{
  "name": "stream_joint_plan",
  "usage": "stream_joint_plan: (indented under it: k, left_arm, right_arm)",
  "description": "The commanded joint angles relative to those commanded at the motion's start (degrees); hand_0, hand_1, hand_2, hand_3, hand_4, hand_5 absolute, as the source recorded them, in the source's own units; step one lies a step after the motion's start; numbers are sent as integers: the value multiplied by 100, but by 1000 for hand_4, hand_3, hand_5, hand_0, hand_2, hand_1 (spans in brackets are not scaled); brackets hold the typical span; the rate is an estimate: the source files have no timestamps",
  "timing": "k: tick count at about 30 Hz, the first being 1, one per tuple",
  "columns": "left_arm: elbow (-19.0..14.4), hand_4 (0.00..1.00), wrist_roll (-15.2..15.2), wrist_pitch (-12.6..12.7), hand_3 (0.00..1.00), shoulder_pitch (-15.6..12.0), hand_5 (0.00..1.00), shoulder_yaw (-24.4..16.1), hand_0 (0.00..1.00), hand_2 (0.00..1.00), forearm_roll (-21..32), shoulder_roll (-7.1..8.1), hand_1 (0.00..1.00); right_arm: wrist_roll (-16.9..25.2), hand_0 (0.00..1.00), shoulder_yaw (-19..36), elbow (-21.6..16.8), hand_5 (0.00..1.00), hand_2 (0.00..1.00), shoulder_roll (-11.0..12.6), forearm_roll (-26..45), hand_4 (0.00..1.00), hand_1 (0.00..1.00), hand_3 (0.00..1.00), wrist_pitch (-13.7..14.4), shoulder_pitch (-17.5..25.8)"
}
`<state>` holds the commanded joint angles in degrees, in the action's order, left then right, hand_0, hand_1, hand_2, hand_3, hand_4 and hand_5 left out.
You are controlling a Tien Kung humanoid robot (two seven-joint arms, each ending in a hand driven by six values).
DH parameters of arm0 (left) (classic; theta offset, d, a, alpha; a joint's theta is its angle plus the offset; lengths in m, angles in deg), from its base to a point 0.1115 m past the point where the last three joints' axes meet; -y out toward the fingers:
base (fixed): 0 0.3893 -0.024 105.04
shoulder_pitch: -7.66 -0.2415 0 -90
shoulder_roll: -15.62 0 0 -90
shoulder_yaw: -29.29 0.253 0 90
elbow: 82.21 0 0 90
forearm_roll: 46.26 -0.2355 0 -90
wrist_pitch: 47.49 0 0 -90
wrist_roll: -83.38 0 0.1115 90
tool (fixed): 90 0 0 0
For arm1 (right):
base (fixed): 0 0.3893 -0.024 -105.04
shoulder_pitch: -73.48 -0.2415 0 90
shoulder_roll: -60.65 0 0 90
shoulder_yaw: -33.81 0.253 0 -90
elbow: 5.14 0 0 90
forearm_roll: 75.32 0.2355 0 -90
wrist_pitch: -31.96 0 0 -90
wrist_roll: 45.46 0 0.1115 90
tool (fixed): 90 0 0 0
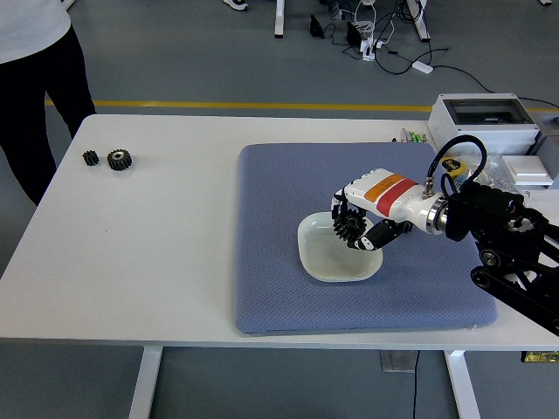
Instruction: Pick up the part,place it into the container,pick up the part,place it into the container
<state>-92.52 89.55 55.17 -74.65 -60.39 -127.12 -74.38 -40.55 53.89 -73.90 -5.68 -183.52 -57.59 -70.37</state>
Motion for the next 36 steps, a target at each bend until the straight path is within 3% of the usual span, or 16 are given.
stream_joint_plan:
  k: [7, 8, 13, 14, 19, 20, 29, 36]
  left_arm:
    - [0, 669, -1, 10, 566, 14, 612, 44, 685, 680, 57, 0, 671]
    - [0, 669, -3, 11, 566, 17, 612, 51, 685, 681, 63, 0, 671]
    - [0, 669, -1, 11, 566, 31, 612, 72, 685, 681, 73, 0, 671]
    - [0, 670, 1, 11, 566, 34, 612, 70, 684, 681, 65, 0, 672]
    - [0, 670, 2, 10, 566, 33, 612, 61, 684, 681, 46, 0, 672]
    - [0, 670, 4, 9, 566, 32, 611, 60, 686, 680, 43, 0, 672]
    - [0, 669, 31, -19, 566, 4, 611, 41, 686, 680, -47, 0, 672]
    - [0, 670, 21, -6, 566, -16, 610, 8, 685, 679, -62, 0, 671]
  right_arm:
    - [-159, 227, -446, 508, 157, 464, -421, 62, 669, 399, 500, -197, -246]
    - [-173, 271, -464, 578, 170, 491, -476, 69, 647, 422, 500, -215, -267]
    - [-286, 271, -464, 731, 170, 491, -614, 35, 647, 422, 500, -363, -313]
    - [-325, 360, -447, 748, 130, 632, -626, -7, 844, 454, 663, -422, -318]
    - [-347, 360, -384, 732, 130, 632, -576, -124, 844, 454, 663, -697, -313]
    - [-350, 407, -374, 731, 173, 817, -566, -116, 998, 508, 882, -720, -306]
    - [-285, 430, -303, 682, 186, 851, -509, -84, 998, 526, 918, -763, -252]
    - [-364, 426, 231, 264, 188, 849, -173, -234, 998, 536, 920, -841, -143]
